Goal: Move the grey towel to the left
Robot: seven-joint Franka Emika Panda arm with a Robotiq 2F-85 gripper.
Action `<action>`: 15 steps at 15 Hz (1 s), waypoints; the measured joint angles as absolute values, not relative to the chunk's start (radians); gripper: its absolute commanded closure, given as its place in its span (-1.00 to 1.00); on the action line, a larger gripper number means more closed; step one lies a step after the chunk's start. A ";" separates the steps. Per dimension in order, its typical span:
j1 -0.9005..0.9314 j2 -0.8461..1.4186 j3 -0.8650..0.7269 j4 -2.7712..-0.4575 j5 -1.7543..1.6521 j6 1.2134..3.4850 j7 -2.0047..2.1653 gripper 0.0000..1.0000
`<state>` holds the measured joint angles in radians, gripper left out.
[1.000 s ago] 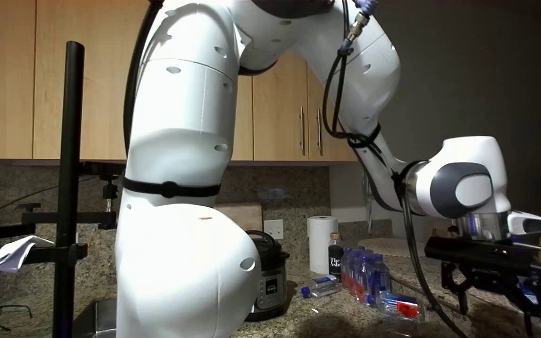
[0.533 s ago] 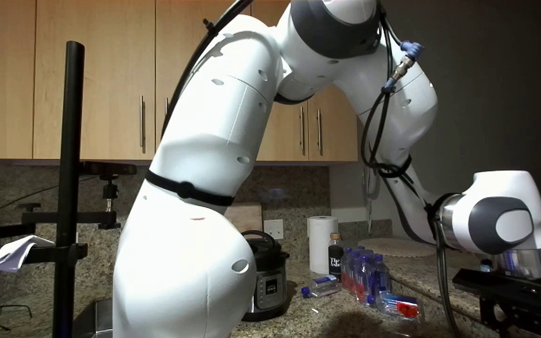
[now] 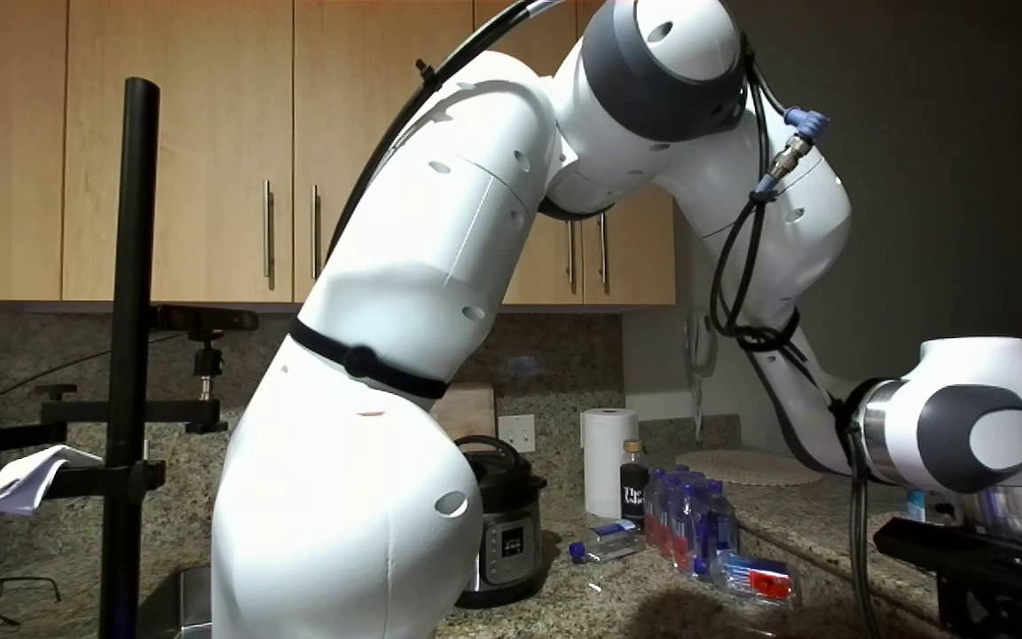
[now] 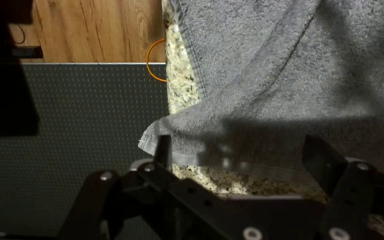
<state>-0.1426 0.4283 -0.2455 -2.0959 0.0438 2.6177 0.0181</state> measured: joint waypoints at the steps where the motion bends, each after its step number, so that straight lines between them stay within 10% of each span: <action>1: -0.143 0.431 -0.245 -2.095 0.044 2.616 0.018 -1.00; 15: -0.246 0.666 -0.118 -1.963 0.223 2.529 0.123 -1.00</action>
<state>-0.2459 0.6661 -0.1178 -1.9626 0.2227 2.5292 0.1234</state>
